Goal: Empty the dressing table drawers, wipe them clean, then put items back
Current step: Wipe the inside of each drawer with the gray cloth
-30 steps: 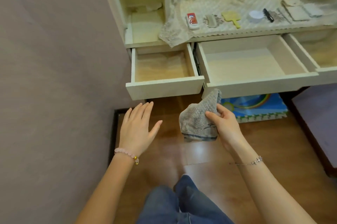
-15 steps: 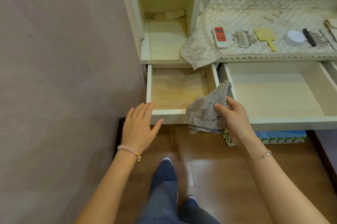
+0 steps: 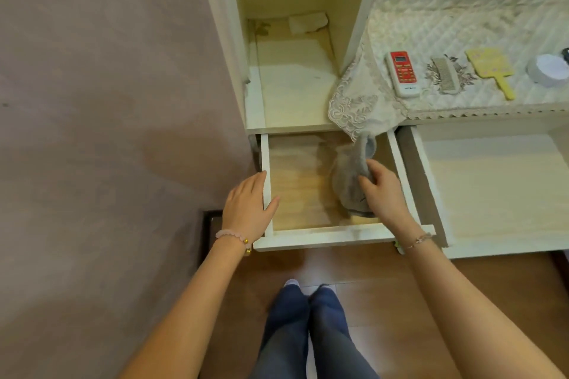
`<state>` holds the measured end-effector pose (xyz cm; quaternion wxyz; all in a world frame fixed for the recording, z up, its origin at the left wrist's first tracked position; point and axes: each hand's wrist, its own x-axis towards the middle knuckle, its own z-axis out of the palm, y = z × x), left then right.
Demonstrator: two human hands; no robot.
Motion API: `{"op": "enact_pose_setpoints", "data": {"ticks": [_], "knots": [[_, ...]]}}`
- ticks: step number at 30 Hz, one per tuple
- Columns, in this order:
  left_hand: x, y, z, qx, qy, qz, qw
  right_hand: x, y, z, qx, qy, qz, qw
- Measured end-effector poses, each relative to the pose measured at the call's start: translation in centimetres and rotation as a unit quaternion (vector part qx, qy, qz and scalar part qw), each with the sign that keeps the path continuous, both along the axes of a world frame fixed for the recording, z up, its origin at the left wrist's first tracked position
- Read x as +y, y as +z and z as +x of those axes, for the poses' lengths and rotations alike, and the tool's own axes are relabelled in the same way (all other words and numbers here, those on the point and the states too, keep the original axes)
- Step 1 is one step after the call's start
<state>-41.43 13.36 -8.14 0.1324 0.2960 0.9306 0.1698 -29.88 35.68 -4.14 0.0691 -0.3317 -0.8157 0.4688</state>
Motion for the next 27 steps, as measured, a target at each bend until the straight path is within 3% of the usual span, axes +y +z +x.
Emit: {"op": "enact_pose_setpoints", "data": {"ticks": [3,8,11,14,17,20,23,27], "knots": [[1.1,-1.6,-1.5,-0.049,0.018,0.009,0.999,-0.5,-2.5,-1.7,-0.036,0.023,-0.003,0.999],[1.8,-3.3,-2.9,-0.1,0.049,0.055,0.992,-1.5,-5.3,-5.0,-0.041,0.047,-0.141,0.988],[2.1,-3.9,-3.5,-0.114,0.057,0.062,0.99,-1.3,-7.0,-6.4,-0.052,0.034,-0.163,0.985],[2.6,-4.6,-3.9,-0.136,0.07,0.07,0.986,-0.5,-9.1,-6.8,-0.118,0.029,-0.04,0.992],[3.3,-5.2,-3.9,-0.159,0.1,0.064,0.98,-0.2,-10.5,-6.4,-0.172,0.03,0.122,0.977],[4.0,-5.5,-4.0,-0.175,0.124,0.077,0.974,-0.5,-10.8,-6.0,-0.114,0.034,0.223,0.968],[4.7,-5.7,-4.0,-0.181,0.15,0.104,0.966,-1.3,-10.9,-6.0,-0.069,0.105,0.216,0.968],[5.1,-5.8,-3.5,-0.175,0.182,0.107,0.962,-2.5,-12.4,-6.7,-0.167,0.199,0.182,0.949]]}}
